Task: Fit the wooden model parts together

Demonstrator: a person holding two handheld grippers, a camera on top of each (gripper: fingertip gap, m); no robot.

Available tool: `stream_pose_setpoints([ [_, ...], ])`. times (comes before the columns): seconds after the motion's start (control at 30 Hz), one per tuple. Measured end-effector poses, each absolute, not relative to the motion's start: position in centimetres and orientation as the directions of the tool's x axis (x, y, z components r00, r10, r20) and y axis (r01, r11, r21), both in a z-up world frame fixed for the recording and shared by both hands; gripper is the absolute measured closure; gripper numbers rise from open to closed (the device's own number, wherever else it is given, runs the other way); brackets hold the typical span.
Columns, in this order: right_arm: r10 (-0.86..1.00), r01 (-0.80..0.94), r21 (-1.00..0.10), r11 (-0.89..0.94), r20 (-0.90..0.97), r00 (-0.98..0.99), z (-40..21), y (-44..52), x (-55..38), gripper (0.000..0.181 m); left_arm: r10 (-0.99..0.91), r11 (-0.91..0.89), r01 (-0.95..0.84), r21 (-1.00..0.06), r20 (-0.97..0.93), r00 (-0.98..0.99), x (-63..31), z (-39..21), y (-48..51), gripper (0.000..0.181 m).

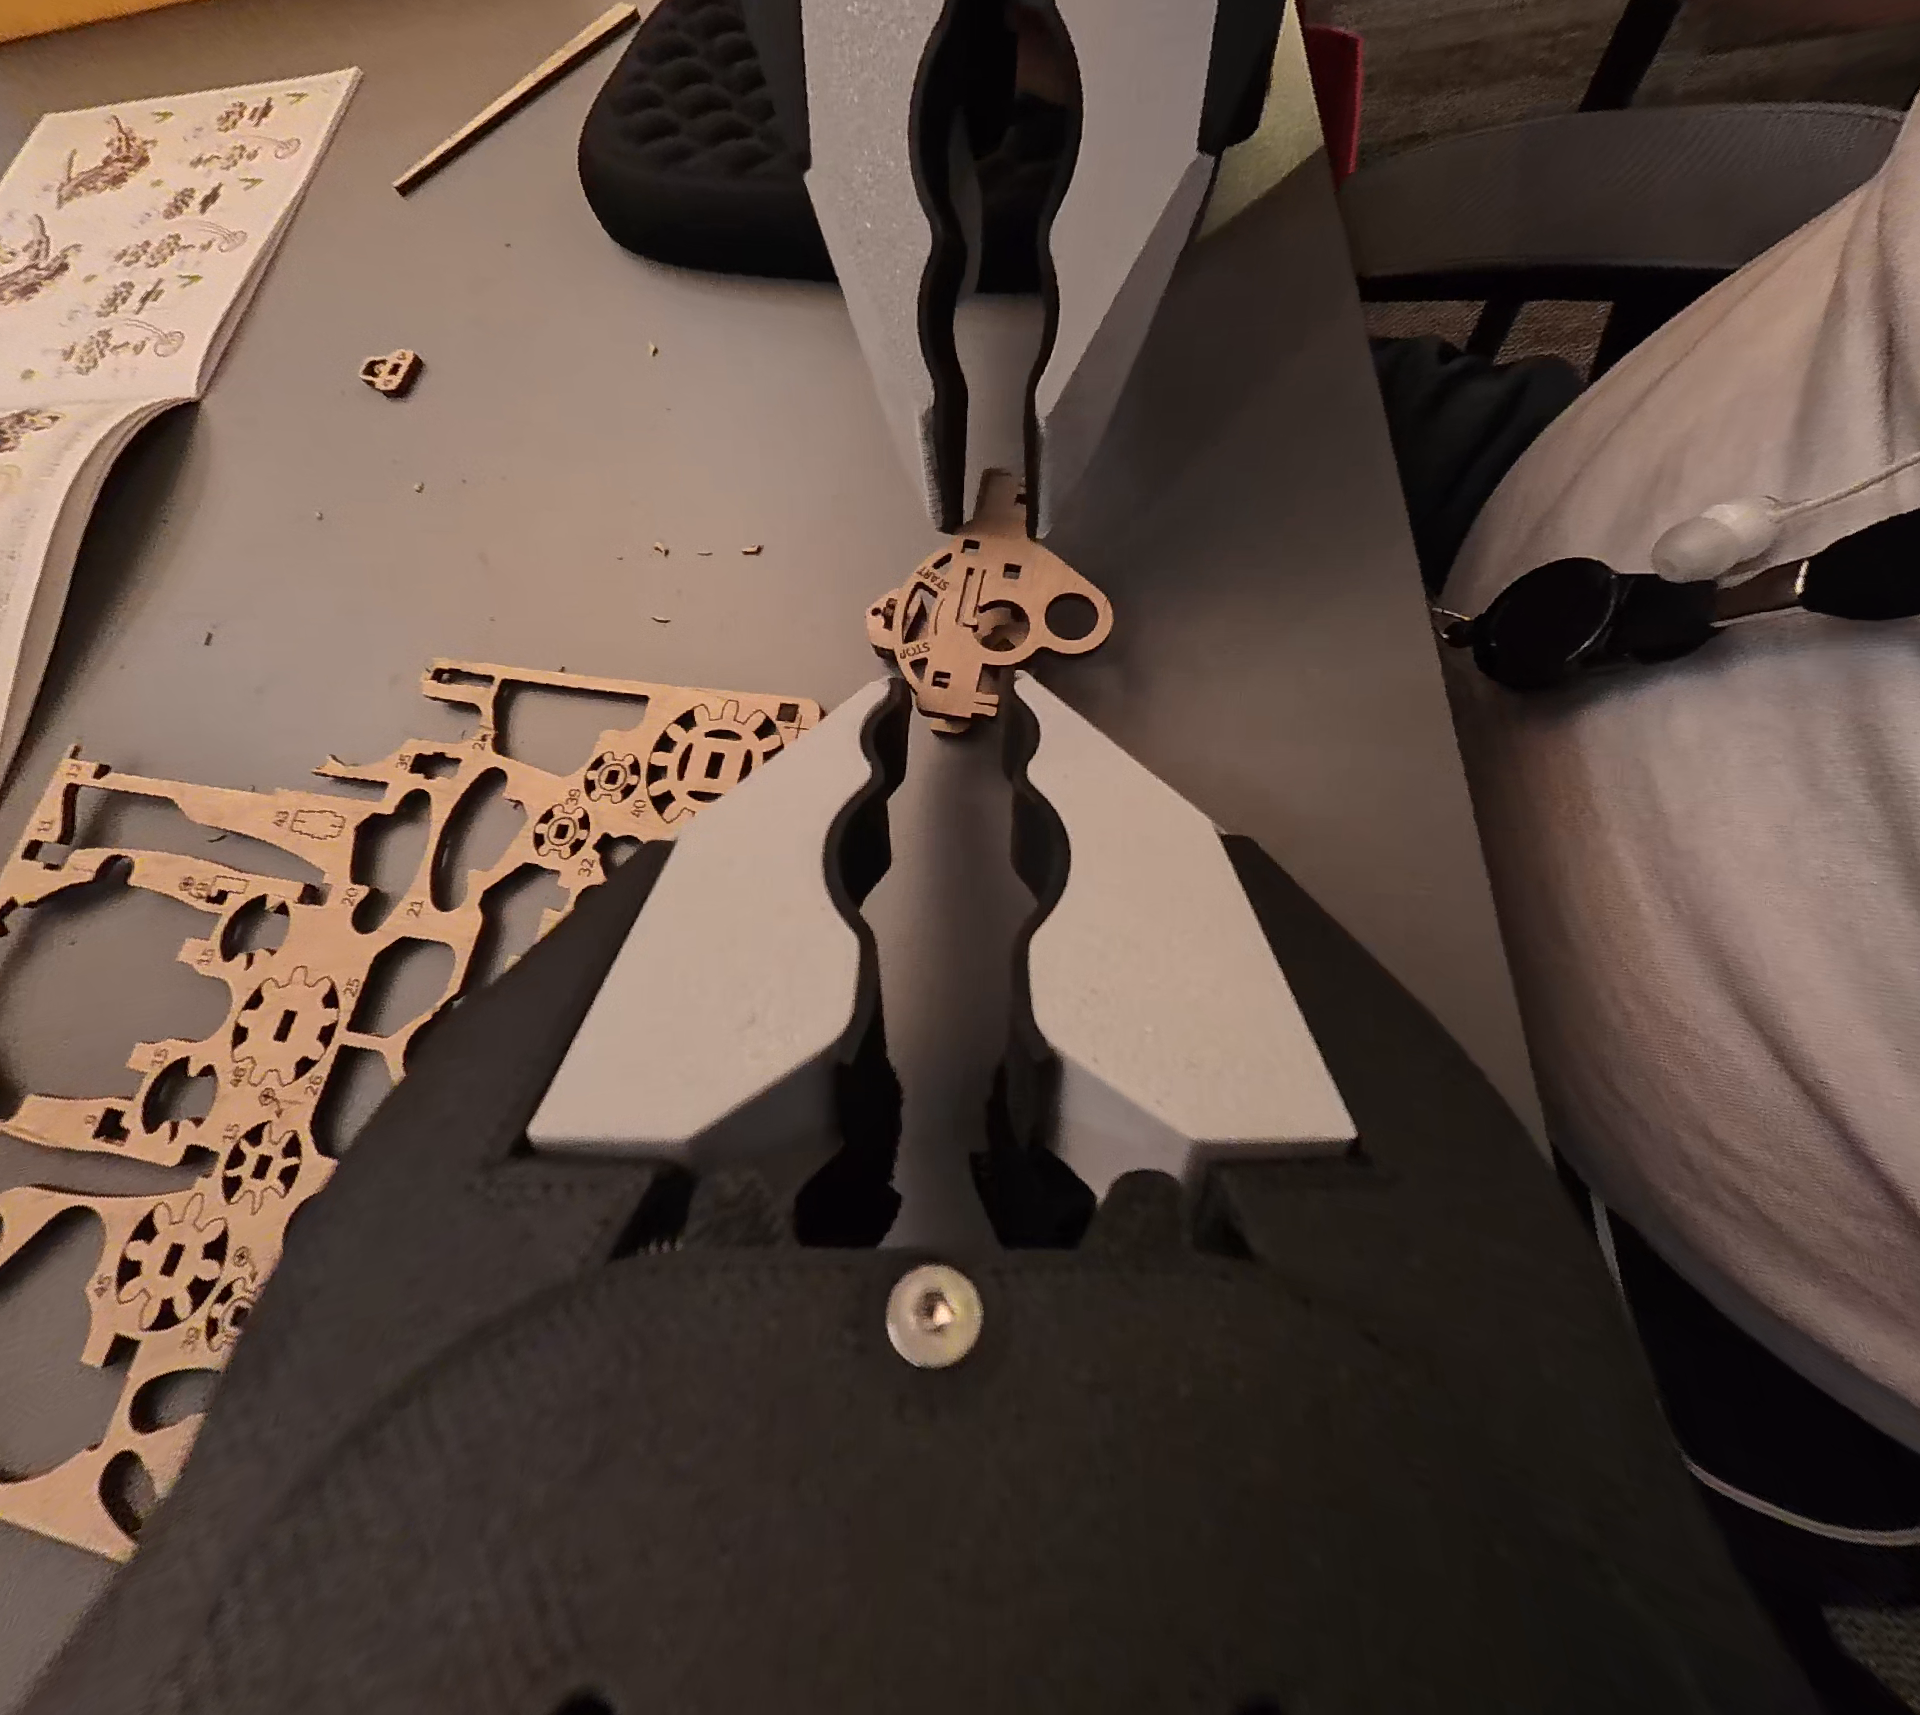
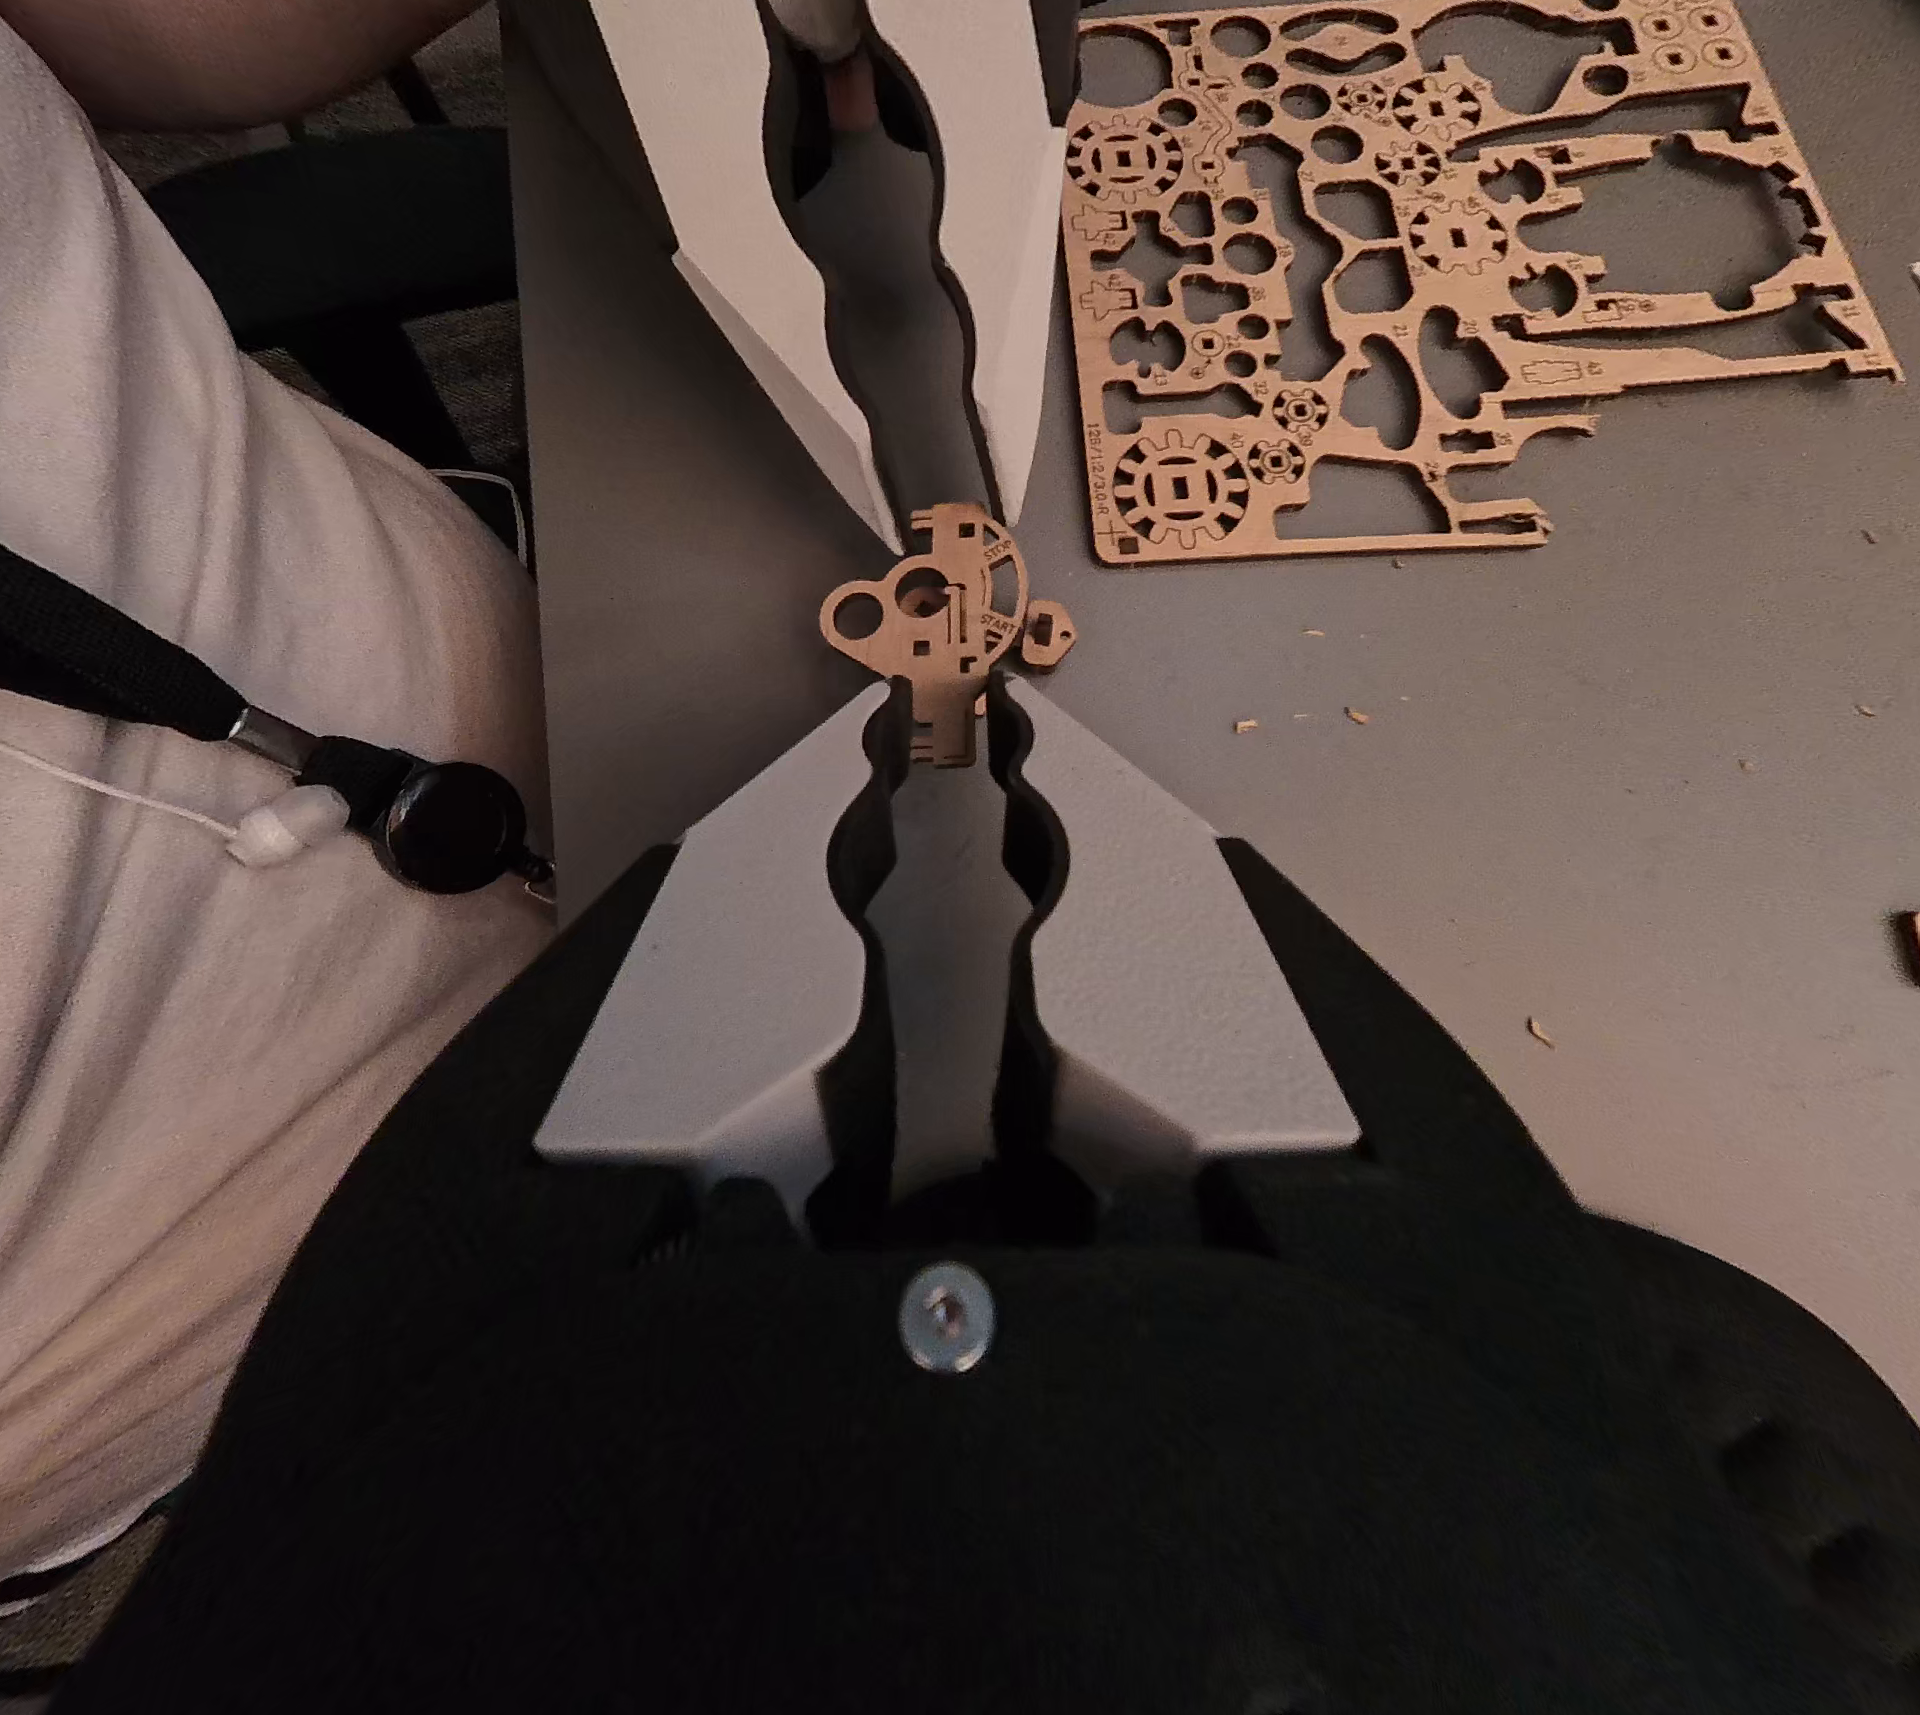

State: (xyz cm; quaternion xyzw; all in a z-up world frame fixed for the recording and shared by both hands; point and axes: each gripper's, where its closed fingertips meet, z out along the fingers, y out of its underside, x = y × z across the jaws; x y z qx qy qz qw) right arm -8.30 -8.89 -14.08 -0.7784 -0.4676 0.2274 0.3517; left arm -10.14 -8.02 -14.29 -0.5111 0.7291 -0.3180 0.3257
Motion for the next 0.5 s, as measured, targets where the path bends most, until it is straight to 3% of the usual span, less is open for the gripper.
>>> stream_pose_setpoints([
  [0.03,0.888,0.568,-0.76,-0.315,-0.024,0.46,-14.07,-8.87,-8.3,0.168,-0.953,0.273,-0.538,-0.798,-0.148,-0.264,-10.13,-14.29,-8.01,0.165],
  [0.5,0.905,0.616,-0.757,-0.217,0.081,0.418,-13.98,-9.04,-8.45,0.168,-0.955,0.257,-0.543,-0.799,-0.125,-0.268,-10.1,-14.34,-7.97,0.167],
])
